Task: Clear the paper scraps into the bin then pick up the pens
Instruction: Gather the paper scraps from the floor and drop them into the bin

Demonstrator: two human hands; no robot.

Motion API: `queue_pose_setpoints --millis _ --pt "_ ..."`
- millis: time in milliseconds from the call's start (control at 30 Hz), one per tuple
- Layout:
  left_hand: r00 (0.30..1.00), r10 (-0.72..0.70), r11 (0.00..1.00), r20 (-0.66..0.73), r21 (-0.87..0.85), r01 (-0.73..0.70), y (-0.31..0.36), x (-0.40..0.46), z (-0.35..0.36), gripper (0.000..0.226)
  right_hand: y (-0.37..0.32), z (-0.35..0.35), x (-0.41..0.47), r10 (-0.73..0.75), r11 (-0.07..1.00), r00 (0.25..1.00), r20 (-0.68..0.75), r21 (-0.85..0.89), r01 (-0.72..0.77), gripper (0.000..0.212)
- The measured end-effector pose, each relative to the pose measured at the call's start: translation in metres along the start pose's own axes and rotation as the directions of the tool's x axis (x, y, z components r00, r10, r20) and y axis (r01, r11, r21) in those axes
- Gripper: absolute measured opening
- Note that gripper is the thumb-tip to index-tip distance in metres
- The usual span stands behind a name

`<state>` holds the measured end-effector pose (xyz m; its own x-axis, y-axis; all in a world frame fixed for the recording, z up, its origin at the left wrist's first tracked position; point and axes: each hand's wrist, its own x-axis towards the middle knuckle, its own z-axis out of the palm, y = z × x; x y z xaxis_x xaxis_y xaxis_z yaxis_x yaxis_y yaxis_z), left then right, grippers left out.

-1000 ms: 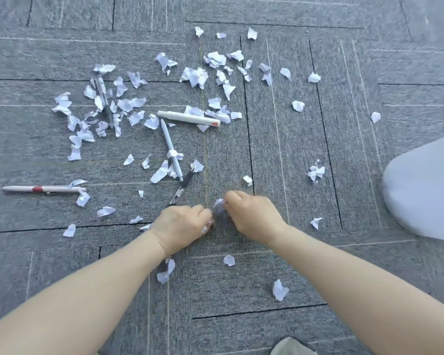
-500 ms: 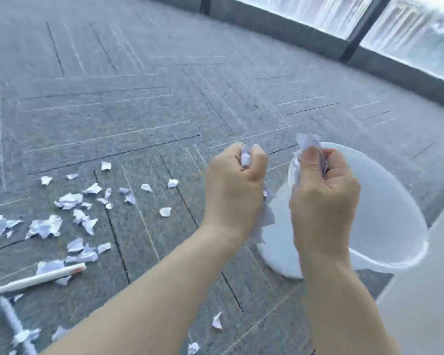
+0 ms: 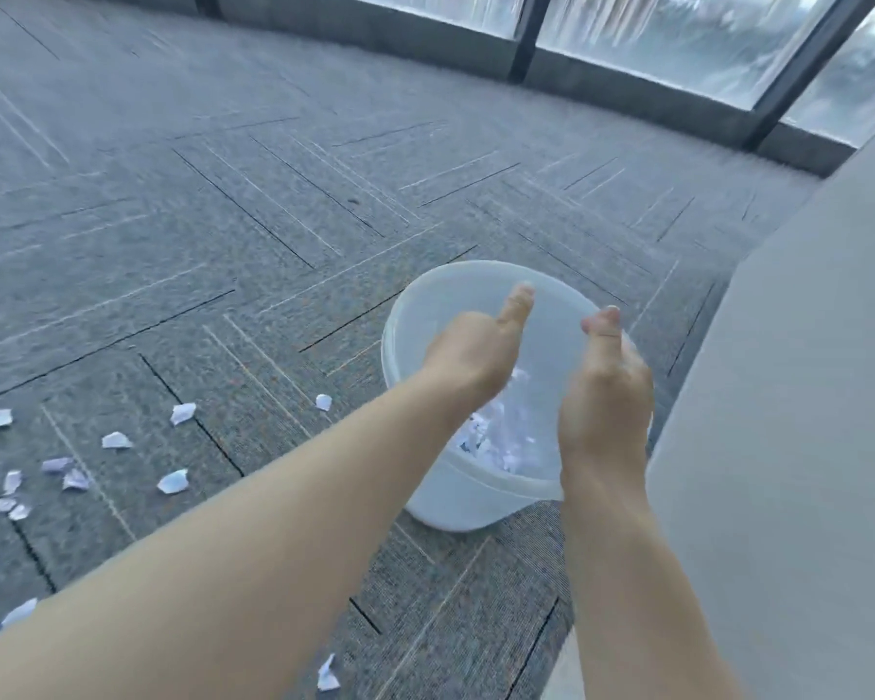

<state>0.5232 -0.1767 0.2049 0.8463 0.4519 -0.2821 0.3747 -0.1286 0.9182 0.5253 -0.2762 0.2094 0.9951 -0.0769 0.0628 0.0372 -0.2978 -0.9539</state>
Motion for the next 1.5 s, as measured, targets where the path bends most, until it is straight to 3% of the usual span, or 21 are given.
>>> queue_pose_setpoints --millis 167,267,367,467,533,667,733,800,900,1000,1067,1167,1300,1433,1500 --pt "0.934 0.186 0.920 -0.306 -0.279 -0.275 -0.021 -0.026 -0.030 0.046 -0.017 0.021 -0.033 -0.275 0.940 0.961 0.029 0.218 0.263 0.029" --pt "0.864 0.200 0.896 -0.462 -0.270 -0.352 -0.062 -0.053 -0.065 0.043 -0.010 0.057 -0.072 -0.393 0.893 0.888 0.238 0.331 0.306 0.026" --pt "0.801 0.108 0.953 -0.588 -0.168 -0.252 -0.140 -0.085 -0.108 0.038 0.021 0.108 -0.124 -0.375 0.923 0.765 0.524 0.284 0.258 0.022" --pt "0.737 0.004 1.000 -0.676 0.004 -0.002 -0.233 -0.128 -0.154 0.030 0.069 0.159 -0.184 -0.266 0.949 0.531 0.804 0.121 0.292 0.015" --pt "0.667 -0.057 0.979 -0.743 0.090 0.184 -0.290 -0.161 -0.184 0.026 0.102 0.188 -0.222 -0.239 0.886 0.323 0.916 0.070 0.458 0.017" --pt "0.464 -0.185 0.849 -0.866 0.096 0.519 -0.376 -0.230 -0.243 0.031 0.134 0.240 -0.275 -0.127 0.607 -0.067 0.990 0.132 0.784 0.044" --pt "0.365 -0.191 0.776 -0.911 0.087 0.625 -0.405 -0.263 -0.271 0.037 0.130 0.267 -0.295 -0.107 0.439 -0.209 0.972 0.235 0.867 0.050" --pt "0.324 -0.216 0.654 -0.921 0.110 0.748 -0.428 -0.295 -0.298 0.043 0.122 0.298 -0.317 -0.123 0.265 -0.339 0.933 0.360 0.894 0.054" --pt "0.341 -0.312 0.499 -0.887 0.152 0.853 -0.454 -0.328 -0.327 0.054 0.114 0.343 -0.351 -0.067 0.060 -0.480 0.875 0.484 0.873 0.059" --pt "0.512 -0.267 0.465 -0.816 0.356 0.810 -0.465 -0.327 -0.344 0.060 0.113 0.378 -0.372 -0.026 -0.033 -0.519 0.854 0.518 0.855 0.062" --pt "0.597 -0.279 0.507 -0.752 0.412 0.757 -0.468 -0.312 -0.351 0.060 0.113 0.393 -0.377 0.008 -0.052 -0.530 0.848 0.529 0.847 0.064" --pt "0.601 -0.372 0.511 -0.708 0.385 0.769 -0.472 -0.287 -0.351 0.059 0.123 0.398 -0.374 0.056 0.033 -0.543 0.838 0.541 0.840 0.061" --pt "0.542 -0.303 0.484 -0.784 0.364 0.796 -0.474 -0.283 -0.328 0.055 0.142 0.366 -0.344 -0.067 0.226 -0.560 0.826 0.559 0.797 0.051" --pt "0.674 -0.143 0.515 -0.725 0.527 0.676 -0.483 -0.314 -0.288 0.055 0.157 0.317 -0.312 -0.136 0.316 -0.659 0.739 0.663 0.679 0.043" --pt "0.724 -0.086 0.547 -0.684 0.575 0.608 -0.484 -0.330 -0.276 0.050 0.159 0.307 -0.305 -0.229 0.354 -0.663 0.713 0.695 0.625 0.040"
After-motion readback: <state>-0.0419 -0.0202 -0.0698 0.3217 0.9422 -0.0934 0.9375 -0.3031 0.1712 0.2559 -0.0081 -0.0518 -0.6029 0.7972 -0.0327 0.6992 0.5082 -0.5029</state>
